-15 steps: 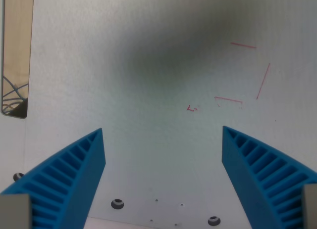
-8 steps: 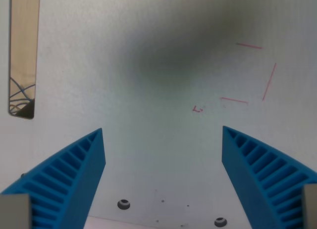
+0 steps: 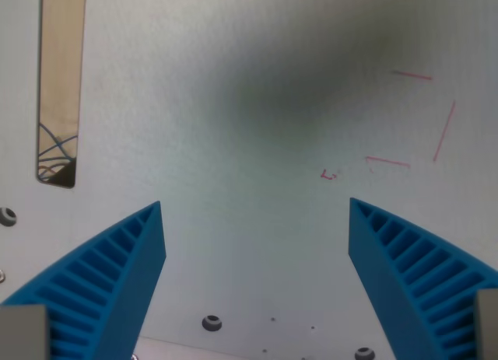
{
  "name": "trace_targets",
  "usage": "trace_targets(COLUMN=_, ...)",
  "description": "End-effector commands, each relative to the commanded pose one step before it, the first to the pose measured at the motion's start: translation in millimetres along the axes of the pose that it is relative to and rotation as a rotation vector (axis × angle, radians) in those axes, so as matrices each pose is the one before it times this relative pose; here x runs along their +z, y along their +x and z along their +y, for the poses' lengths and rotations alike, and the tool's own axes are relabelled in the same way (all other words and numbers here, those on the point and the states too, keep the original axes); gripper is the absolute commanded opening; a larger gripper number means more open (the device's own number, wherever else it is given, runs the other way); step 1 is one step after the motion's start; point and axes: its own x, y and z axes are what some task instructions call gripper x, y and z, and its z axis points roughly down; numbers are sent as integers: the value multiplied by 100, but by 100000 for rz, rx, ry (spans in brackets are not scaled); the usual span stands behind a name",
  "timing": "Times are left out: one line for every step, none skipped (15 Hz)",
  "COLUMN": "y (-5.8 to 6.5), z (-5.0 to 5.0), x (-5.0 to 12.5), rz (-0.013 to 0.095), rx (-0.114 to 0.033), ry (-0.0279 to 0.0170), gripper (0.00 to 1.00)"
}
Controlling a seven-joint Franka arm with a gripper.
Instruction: Rotate around base positive x
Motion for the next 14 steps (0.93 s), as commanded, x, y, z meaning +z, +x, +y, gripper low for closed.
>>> trace_targets(y=-85, z=423, x=-198, rz=4939, rx=-1848, ry=17272, gripper=100)
trace_targets(y=0, z=0, x=0, rz=274, rx=-25, ry=1134, gripper=100)
trace_targets(y=0, z=0, x=0, rz=274, rx=-25, ry=1134, gripper=100)
trace_targets(y=0, z=0, x=0, rz=273, rx=-25, ry=1134, gripper=100)
trace_targets(y=0, z=0, x=0, rz=272, rx=-24, ry=1134, gripper=100)
trace_targets(y=0, z=0, x=0, rz=272, rx=-24, ry=1134, gripper=100)
trace_targets(y=0, z=0, x=0, rz=271, rx=-24, ry=1134, gripper=100)
trace_targets(y=0, z=0, x=0, rz=271, rx=-24, ry=1135, gripper=100)
trace_targets(y=0, z=0, x=0, rz=270, rx=-23, ry=1135, gripper=100)
trace_targets(y=0, z=0, x=0, rz=270, rx=-23, ry=1135, gripper=100)
trace_targets(y=0, z=0, x=0, rz=270, rx=-23, ry=1135, gripper=100)
trace_targets(y=0, z=0, x=0, rz=269, rx=-22, ry=1135, gripper=100)
trace_targets(y=0, z=0, x=0, rz=269, rx=-22, ry=1135, gripper=100)
trace_targets(y=0, z=0, x=0, rz=268, rx=-21, ry=1135, gripper=100)
